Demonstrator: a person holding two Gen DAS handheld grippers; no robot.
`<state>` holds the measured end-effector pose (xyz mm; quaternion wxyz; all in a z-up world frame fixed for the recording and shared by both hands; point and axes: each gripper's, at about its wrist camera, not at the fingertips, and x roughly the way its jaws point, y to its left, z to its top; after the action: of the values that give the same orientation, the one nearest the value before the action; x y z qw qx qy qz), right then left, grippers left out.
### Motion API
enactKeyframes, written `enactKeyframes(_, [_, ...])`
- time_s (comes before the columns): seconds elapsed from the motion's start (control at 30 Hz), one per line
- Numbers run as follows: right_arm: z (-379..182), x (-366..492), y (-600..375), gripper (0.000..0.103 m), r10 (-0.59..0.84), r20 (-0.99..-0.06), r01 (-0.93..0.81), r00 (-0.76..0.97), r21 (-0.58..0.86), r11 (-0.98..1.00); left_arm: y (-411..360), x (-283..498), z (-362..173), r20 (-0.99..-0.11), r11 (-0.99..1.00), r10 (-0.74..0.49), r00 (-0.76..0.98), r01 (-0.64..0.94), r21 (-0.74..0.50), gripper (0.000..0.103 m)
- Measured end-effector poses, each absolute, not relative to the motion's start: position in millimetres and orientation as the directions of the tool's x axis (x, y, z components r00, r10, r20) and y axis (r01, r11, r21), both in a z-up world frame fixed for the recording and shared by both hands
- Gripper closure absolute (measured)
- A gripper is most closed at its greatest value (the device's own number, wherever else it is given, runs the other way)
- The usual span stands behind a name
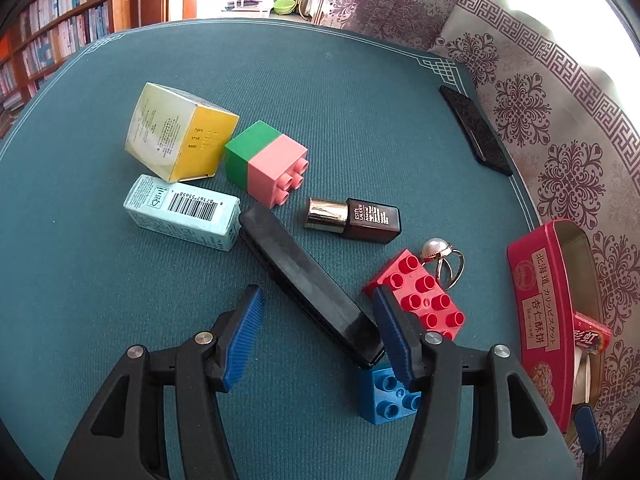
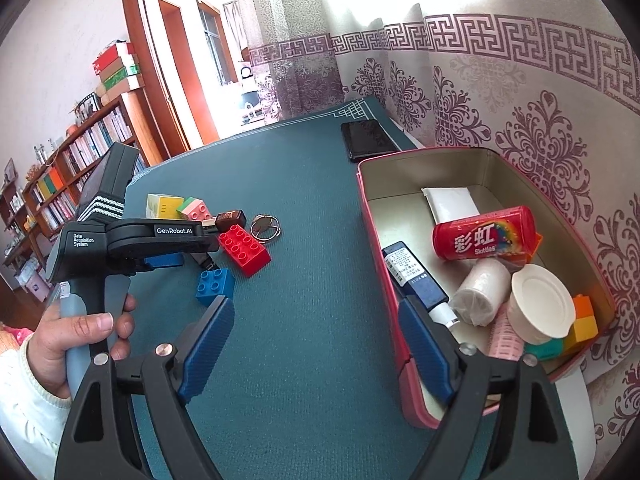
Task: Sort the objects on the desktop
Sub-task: 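Move both open tools back to the pile, left toward the black comb, then close left tool on the black comb and lift it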
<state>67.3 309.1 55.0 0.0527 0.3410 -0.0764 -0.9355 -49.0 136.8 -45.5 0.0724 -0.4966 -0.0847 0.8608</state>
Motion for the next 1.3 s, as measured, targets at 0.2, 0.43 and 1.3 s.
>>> enactKeyframes(0.2, [57, 70, 303, 0.016, -0.154, -0.621, 0.068, -0.768, 0.161, -0.985, 163, -26, -52, -0.842, -0.98, 0.195, -0.502, -0.077, -0.181, 0.039])
enactKeyframes(0.43, [55, 70, 297, 0.016, -0.167, -0.627, 0.081, -0.761, 0.163, -0.983, 154, -10, -72, -0.843, -0.984, 0.171, -0.509, -0.044, -0.173, 0.038])
enactKeyframes(1.3, [42, 48, 258, 0.016, -0.249, -0.699, 0.166, -0.67, 0.185, -0.968, 97, -5, -67, -0.808, -0.985, 0.161, -0.567, -0.146, -0.093, 0.085])
